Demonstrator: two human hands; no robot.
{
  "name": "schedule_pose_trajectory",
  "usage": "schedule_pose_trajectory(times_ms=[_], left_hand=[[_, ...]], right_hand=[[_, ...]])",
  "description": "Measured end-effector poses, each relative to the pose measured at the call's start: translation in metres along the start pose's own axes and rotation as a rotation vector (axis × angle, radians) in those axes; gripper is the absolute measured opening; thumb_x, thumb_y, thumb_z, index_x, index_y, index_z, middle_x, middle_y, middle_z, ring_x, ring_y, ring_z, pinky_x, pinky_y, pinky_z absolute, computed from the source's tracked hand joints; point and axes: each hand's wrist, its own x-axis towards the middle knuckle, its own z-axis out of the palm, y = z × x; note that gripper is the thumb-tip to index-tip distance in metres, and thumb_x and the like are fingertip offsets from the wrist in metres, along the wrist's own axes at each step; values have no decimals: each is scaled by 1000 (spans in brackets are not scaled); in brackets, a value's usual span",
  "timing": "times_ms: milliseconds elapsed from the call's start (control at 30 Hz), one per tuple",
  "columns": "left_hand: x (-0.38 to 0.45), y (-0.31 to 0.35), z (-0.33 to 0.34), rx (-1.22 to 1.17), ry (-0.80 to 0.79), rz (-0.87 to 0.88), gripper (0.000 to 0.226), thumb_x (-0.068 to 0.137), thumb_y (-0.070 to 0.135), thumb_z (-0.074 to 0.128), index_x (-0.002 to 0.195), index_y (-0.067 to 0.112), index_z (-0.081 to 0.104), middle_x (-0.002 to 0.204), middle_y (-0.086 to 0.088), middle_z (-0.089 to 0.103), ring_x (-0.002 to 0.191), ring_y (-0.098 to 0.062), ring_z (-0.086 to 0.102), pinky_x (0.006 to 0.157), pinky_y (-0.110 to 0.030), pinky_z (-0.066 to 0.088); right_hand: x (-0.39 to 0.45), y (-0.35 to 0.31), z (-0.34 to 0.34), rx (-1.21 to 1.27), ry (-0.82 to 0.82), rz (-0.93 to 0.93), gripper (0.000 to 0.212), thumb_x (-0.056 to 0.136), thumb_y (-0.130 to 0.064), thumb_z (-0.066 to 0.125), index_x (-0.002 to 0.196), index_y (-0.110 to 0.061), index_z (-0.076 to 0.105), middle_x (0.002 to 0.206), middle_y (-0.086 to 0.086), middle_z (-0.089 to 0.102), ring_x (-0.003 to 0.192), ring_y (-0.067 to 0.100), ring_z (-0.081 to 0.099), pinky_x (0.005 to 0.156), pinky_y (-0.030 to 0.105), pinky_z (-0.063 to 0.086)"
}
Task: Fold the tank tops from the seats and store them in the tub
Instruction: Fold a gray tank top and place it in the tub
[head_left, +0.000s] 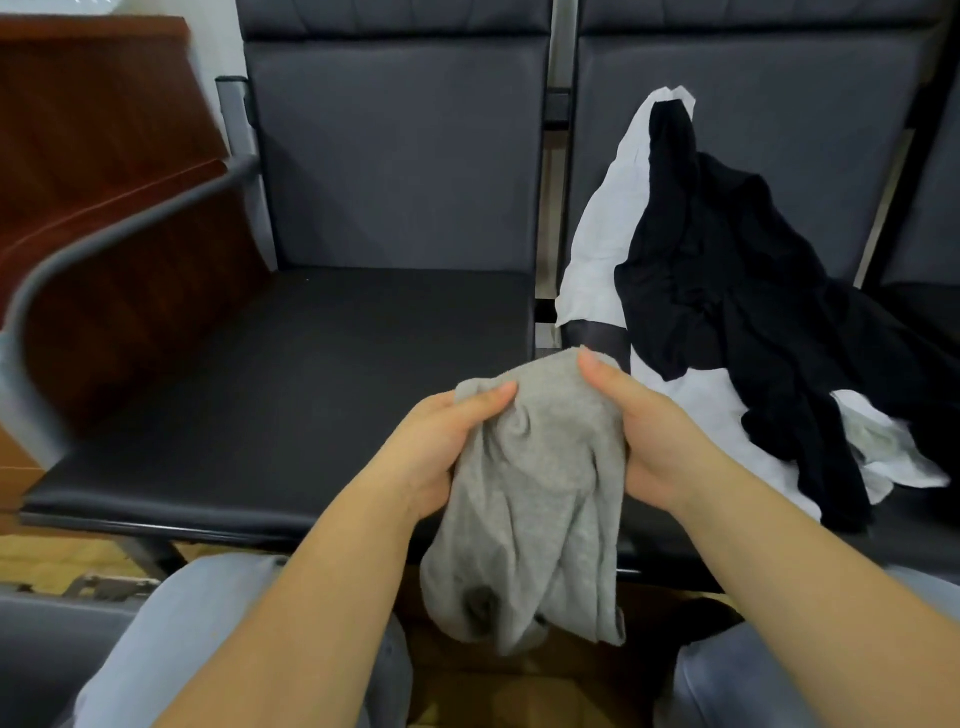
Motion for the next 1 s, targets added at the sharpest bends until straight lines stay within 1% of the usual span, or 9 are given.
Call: schedule_pose_trajectory(times_ms=[100,200,333,433,633,833,867,933,1000], left_hand=[[1,3,2,-186,125,54,27,85,21,65,108,9,69,104,-9,74,98,-23,70,83,-35,53],[-3,10,-1,-396,147,36,36,82,22,64,115,7,65,107,-13,72,103,-29,68,84,-41,52],[-12,18,-6,-459,148,134,32,82,24,62,110,8,65,104,-13,73,103,-28,68,86,-41,51],[-16,20,-12,-424,148,191,30,88,26,58,111,9,65,108,-11,72,107,-26,66,93,-41,49],[-22,22,-17,-220,209,175,26,89,32,60,104,12,68,94,-6,76,88,-21,73,76,-37,53],[-19,15,-14,68,290,227,20,92,31,60,82,22,75,87,5,76,94,-17,69,83,-32,49],[-18,12,-13,161,288,242,19,93,31,59,86,23,75,89,6,75,94,-17,69,81,-30,50],[-17,6,-10,337,267,303,19,95,26,57,111,25,68,94,8,74,95,-14,70,75,-24,52],[-14,-1,-10,432,277,344,52,95,23,59,142,35,39,95,7,74,92,-10,70,73,-21,52]], right_hand=[[-1,-7,-7,0,82,-31,50,72,-36,63,112,-6,67,110,11,71,100,21,69,85,32,54],[-3,-15,-12,61,69,-89,53,77,-26,61,122,0,60,107,14,70,92,21,71,69,28,59],[-6,-23,-23,59,29,-156,48,84,-23,56,126,0,57,122,17,65,113,28,63,92,37,54],[-7,-25,-29,31,41,-169,49,87,-27,54,129,-1,55,126,19,62,117,31,60,92,39,53],[-16,-26,-32,35,86,-155,43,80,-31,56,114,-6,64,108,9,71,95,20,70,70,28,59],[-19,-19,-32,6,137,-134,35,77,-24,62,109,-10,66,97,7,74,87,18,72,70,28,60],[-18,-16,-31,-43,152,-139,30,81,-23,62,108,-9,66,97,7,74,89,19,72,71,29,59],[-14,-7,-27,-190,200,-175,21,90,-23,61,104,-10,67,97,6,75,94,22,71,78,31,58],[-11,1,-19,-370,253,-222,15,90,-25,63,97,-14,70,94,2,75,93,20,71,82,34,56]])
